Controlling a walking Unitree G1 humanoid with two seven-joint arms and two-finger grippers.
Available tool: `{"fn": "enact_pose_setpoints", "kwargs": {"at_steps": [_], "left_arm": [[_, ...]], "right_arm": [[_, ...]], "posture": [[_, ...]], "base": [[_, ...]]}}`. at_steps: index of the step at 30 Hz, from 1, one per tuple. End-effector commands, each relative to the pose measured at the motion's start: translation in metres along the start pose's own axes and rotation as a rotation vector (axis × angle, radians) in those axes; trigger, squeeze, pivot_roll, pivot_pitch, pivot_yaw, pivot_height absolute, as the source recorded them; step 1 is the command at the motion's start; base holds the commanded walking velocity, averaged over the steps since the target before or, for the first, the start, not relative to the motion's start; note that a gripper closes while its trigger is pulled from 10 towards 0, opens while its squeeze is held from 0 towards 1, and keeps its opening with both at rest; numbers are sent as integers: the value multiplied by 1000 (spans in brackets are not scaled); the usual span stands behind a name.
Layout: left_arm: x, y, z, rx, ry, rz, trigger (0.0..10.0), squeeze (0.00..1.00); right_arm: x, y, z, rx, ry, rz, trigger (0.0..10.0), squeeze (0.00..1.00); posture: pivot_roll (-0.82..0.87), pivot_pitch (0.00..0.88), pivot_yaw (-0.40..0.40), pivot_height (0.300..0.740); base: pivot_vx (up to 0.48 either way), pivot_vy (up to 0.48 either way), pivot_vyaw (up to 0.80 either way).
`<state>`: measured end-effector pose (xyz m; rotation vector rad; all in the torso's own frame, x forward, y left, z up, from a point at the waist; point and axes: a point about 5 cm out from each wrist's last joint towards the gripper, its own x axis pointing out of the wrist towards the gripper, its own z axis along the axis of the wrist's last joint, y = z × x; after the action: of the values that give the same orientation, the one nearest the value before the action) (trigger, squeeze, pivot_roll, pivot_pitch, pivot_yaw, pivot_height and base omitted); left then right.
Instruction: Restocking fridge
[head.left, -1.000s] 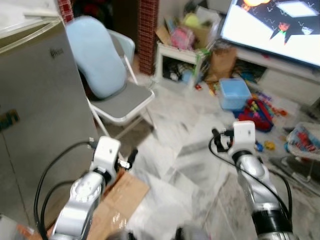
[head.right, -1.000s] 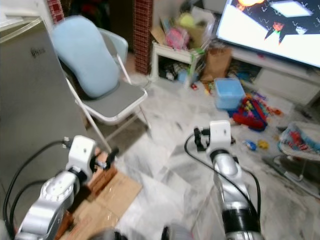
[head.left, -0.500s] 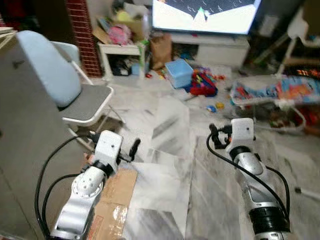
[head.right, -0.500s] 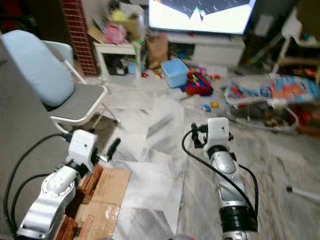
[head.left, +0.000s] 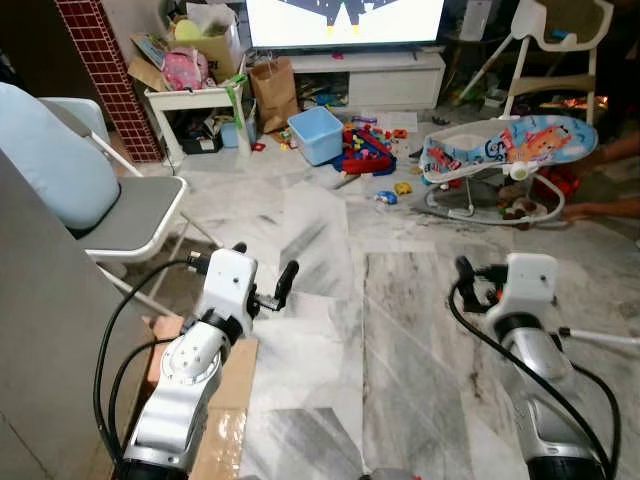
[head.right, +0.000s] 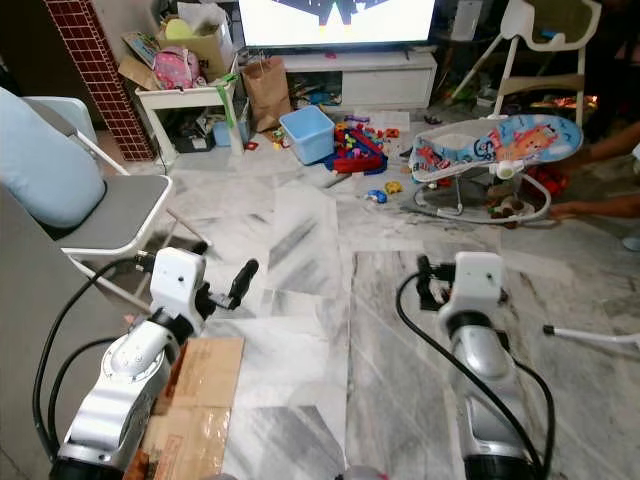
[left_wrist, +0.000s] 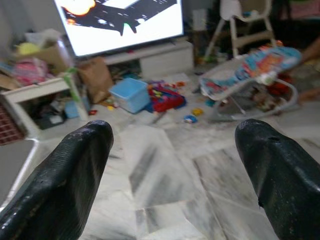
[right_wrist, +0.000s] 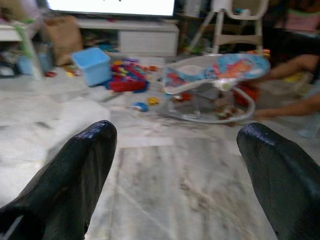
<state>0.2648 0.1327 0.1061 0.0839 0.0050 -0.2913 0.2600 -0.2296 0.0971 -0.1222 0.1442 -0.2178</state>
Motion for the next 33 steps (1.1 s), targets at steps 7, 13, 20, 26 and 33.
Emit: {"fn": "enact_pose_setpoints", "kwargs": {"at_steps": [7, 13, 20, 26, 33], "left_arm": [[9, 19, 6, 20, -42, 34, 10000, 0], [19, 19, 2, -5, -32, 17, 10000, 0], [31, 21, 5, 2, -55, 16, 10000, 0], [27, 24, 7, 7, -92, 73, 10000, 0], [18, 25, 11, 70, -110, 53, 10000, 0]], "right_arm": [[-6, -4, 23, -69, -173, -50, 10000, 0], [16, 7, 30, -117, -218, -26, 10000, 0], [33, 27, 48, -78, -219, 96, 10000, 0], [19, 22, 29, 17, -140, 76, 10000, 0], [10, 18, 17, 39, -57, 92, 10000, 0]], "posture": [[-136, 14, 105, 740], [-150, 0, 130, 740], [-136, 0, 104, 740], [-88, 0, 75, 740], [-70, 0, 88, 740]], "base": [[275, 0, 0], [284, 0, 0], [294, 0, 0], [292, 0, 0], [296, 0, 0]]}}
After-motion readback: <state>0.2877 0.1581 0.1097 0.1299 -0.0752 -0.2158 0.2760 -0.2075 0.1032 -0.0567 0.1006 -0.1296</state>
